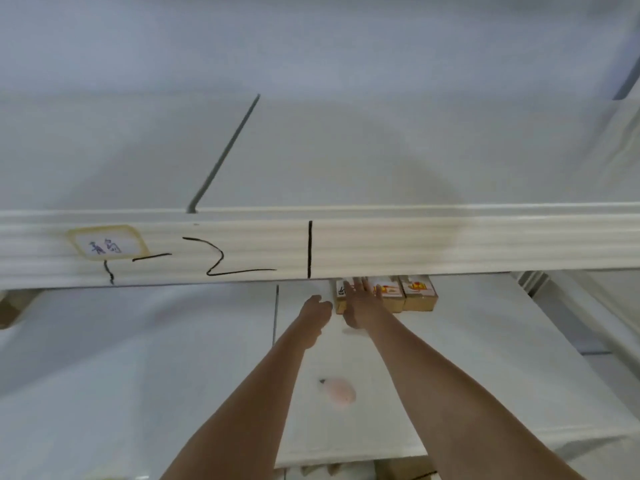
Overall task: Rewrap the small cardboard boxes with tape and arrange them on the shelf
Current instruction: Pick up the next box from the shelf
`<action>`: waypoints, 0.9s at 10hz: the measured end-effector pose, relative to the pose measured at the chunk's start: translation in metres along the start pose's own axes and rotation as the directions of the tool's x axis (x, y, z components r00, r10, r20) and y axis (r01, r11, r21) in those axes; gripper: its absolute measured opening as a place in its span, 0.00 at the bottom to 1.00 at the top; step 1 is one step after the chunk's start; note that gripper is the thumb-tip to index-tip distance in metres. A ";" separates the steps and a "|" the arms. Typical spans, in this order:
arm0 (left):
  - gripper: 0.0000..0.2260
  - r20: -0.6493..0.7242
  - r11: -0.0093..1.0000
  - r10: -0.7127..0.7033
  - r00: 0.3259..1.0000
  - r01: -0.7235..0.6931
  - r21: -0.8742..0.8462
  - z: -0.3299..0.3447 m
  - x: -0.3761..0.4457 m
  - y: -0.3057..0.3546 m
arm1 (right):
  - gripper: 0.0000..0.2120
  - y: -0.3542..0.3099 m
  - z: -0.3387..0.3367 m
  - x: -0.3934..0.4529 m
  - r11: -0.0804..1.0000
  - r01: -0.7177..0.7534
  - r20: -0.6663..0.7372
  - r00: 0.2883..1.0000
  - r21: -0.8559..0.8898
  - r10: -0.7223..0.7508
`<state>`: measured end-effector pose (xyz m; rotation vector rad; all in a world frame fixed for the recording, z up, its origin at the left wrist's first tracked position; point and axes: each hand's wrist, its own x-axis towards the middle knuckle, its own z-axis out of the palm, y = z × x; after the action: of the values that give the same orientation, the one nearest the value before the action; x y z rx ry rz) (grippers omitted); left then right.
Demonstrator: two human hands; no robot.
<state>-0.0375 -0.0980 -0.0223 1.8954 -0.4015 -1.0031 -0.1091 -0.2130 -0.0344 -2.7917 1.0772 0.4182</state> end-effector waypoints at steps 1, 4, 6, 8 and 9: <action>0.23 -0.033 0.997 -0.034 0.999 0.032 -0.067 0.001 0.004 -0.004 | 0.37 -0.009 0.015 0.006 0.999 0.013 0.039 0.999 -0.034 -0.012; 0.16 -0.069 0.978 -0.164 0.984 0.153 -0.144 -0.004 -0.013 -0.027 | 0.20 -0.036 0.021 -0.036 0.987 0.157 -0.213 0.966 0.032 -0.146; 0.12 -0.057 0.939 -0.228 0.972 0.204 -0.277 -0.036 -0.039 -0.038 | 0.41 -0.054 0.024 -0.046 0.996 -0.024 -0.123 0.992 0.091 0.035; 0.08 -0.085 0.926 -0.232 0.969 0.193 -0.325 -0.075 -0.058 -0.055 | 0.43 -0.070 0.007 -0.053 0.973 -0.065 -0.073 0.994 0.224 0.083; 0.09 -0.056 0.911 -0.222 0.973 0.187 -0.368 -0.092 -0.066 -0.058 | 0.36 -0.094 -0.005 -0.058 0.713 -0.114 -0.003 0.987 0.692 0.161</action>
<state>-0.0134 0.0270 -0.0179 1.6627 0.0429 -1.0369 -0.0855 -0.1075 -0.0109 -2.0679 1.1533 -0.0736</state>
